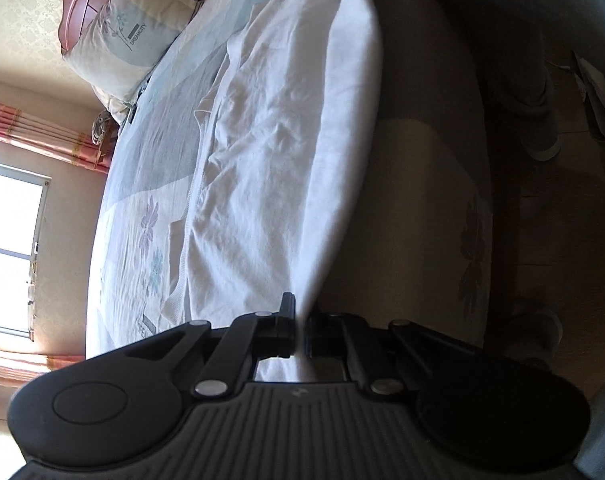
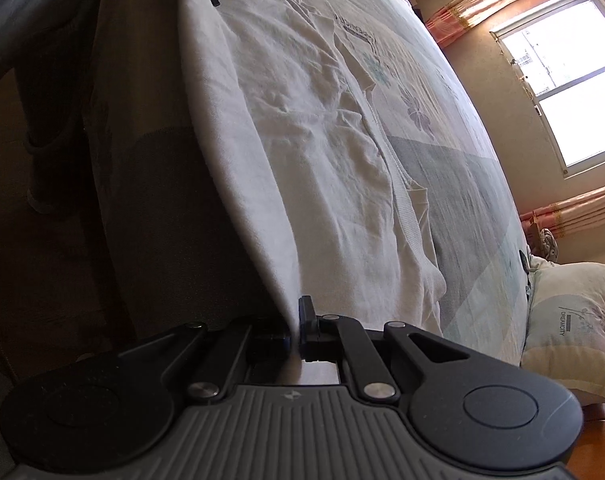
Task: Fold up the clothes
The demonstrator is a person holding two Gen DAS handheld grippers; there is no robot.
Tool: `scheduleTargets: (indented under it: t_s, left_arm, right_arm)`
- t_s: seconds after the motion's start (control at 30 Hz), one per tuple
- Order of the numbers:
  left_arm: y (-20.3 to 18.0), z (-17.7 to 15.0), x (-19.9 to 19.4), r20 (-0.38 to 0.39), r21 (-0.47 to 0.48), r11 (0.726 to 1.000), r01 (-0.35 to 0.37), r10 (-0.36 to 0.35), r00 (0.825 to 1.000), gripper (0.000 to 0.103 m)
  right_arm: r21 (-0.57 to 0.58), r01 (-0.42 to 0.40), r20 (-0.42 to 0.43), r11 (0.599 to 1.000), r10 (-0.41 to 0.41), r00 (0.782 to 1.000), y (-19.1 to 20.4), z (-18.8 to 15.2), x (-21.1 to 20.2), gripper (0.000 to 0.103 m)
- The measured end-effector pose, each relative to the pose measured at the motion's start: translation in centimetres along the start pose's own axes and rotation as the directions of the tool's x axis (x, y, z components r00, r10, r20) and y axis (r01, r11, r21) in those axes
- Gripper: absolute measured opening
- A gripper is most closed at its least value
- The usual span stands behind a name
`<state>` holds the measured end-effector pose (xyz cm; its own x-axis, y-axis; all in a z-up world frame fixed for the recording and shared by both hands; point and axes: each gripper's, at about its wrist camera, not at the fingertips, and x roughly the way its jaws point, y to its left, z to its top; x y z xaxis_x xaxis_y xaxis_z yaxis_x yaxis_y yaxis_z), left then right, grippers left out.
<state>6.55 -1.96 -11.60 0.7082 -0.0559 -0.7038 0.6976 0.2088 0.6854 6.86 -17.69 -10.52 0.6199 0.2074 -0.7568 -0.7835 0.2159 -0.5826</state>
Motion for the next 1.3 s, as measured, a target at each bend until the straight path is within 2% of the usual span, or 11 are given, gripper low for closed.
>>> scheduleTargets:
  t_s: [0.13, 0.23, 0.37, 0.47, 0.6, 0.7, 0.77, 0.9, 1.07, 1.17, 1.3]
  left_arm:
    - [2.5, -1.6, -3.0, 0.034, -0.154, 0.981, 0.120, -0.116, 0.993, 0.012]
    - [5.4, -3.3, -5.3, 0.057, -0.289, 0.953, 0.090, -0.077, 0.995, 0.013]
    - [8.1, -4.7, -5.4, 0.074, -0.460, 0.886, 0.059, -0.027, 0.997, 0.013]
    - [7.5, -5.1, -3.1, 0.053, -0.524, 0.846, 0.097, -0.082, 0.995, 0.013]
    - [4.4, -6.2, -0.6, -0.036, -0.554, 0.825, 0.117, -0.163, 0.986, 0.013]
    - [4.9, -7.6, -1.1, -0.021, -0.614, 0.776, 0.144, -0.198, 0.980, 0.015]
    - [6.1, -8.2, -1.8, -0.001, -0.648, 0.751, 0.124, -0.164, 0.986, 0.021]
    - [9.7, -8.5, -1.8, 0.076, -0.752, 0.651, 0.104, -0.070, 0.995, 0.035]
    - [12.3, -6.7, 1.8, 0.165, -0.823, 0.546, 0.156, -0.033, 0.986, 0.040]
    - [12.7, -6.3, 4.3, 0.165, -0.869, 0.470, 0.156, -0.021, 0.986, 0.043]
    - [12.2, -8.3, 5.9, 0.153, -0.939, 0.306, 0.158, -0.042, 0.987, 0.042]
  right_arm:
    - [0.072, -0.103, 0.013, 0.992, 0.102, 0.995, -1.0, -1.0, -1.7, 0.018]
    - [0.115, -0.164, 0.047, 0.980, 0.160, 0.986, -2.3, -2.2, -4.1, 0.021]
    - [0.235, -0.190, 0.138, 0.953, 0.161, 0.977, -4.6, -3.4, -6.8, 0.032]
    - [0.399, -0.192, 0.191, 0.897, 0.123, 0.974, -5.9, -3.5, -6.3, 0.037]
    - [0.553, -0.201, 0.174, 0.809, 0.124, 0.977, -5.5, -3.4, -2.3, 0.037]
    - [0.623, -0.196, 0.126, 0.758, 0.150, 0.981, -4.6, -4.3, 0.1, 0.037]
    - [0.657, -0.192, 0.128, 0.729, 0.143, 0.981, -4.6, -5.1, 0.1, 0.040]
    - [0.738, -0.172, 0.169, 0.652, 0.069, 0.983, -6.0, -5.9, -1.0, 0.054]
    - [0.849, -0.218, 0.268, 0.481, -0.036, 0.963, -6.8, -5.4, -1.7, 0.055]
    - [0.861, -0.234, 0.280, 0.451, -0.038, 0.959, -7.0, -4.6, -0.9, 0.056]
    - [0.861, -0.220, 0.267, 0.459, -0.040, 0.963, -7.2, -4.3, -0.3, 0.057]
